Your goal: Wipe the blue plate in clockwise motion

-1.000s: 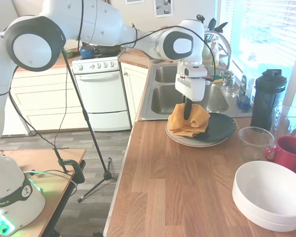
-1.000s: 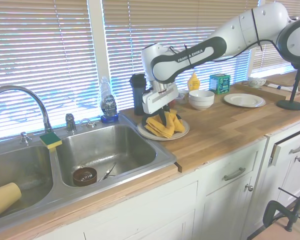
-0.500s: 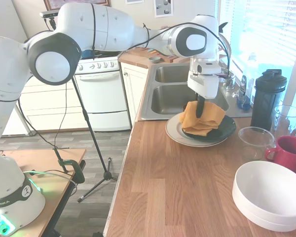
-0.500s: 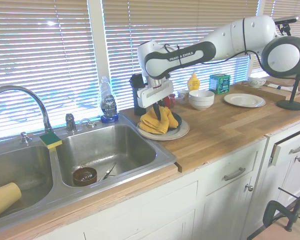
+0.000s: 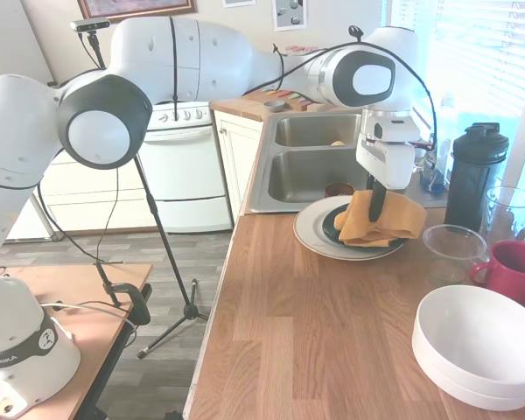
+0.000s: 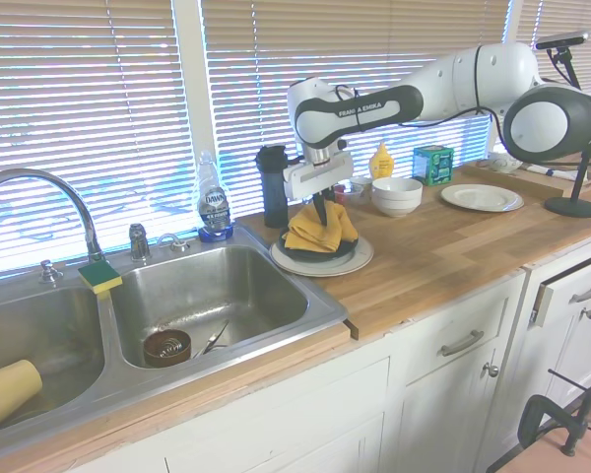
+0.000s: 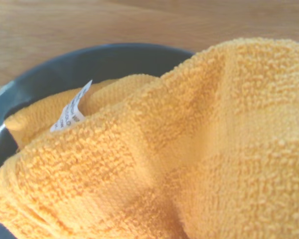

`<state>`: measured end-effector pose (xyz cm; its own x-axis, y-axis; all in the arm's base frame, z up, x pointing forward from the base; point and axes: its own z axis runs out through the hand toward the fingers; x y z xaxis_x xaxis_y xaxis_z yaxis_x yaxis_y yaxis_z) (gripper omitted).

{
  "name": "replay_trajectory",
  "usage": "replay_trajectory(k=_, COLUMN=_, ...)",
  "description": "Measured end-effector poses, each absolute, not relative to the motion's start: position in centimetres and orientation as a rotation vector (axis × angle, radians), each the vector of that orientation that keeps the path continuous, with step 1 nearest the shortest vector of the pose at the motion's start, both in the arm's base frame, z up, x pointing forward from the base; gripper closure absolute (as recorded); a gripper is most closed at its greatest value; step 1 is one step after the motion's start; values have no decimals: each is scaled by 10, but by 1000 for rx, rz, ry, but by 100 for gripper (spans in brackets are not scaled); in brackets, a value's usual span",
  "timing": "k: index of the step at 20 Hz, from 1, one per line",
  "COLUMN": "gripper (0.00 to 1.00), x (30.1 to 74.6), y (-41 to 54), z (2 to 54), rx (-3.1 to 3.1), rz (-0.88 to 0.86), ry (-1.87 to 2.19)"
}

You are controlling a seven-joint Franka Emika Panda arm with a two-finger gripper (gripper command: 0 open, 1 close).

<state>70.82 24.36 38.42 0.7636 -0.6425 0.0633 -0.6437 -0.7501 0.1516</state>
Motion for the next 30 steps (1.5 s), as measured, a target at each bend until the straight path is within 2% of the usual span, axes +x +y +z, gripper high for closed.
replay_trajectory(k=5, gripper=100, x=688, y=244, z=382, rx=2809, rz=-2, ry=-1005)
replay_trajectory(k=14, gripper=100, x=618, y=278, z=370, rx=2840, rz=-25, ry=-915)
replay_trajectory(k=19, gripper=100, x=603, y=306, z=368, rx=2854, rz=-28, ry=-881)
replay_trajectory(k=24, gripper=100, x=606, y=328, z=373, rx=2873, rz=-15, ry=-863)
replay_trajectory(k=30, gripper=100, x=640, y=324, z=374, rx=2865, rz=-3, ry=-916)
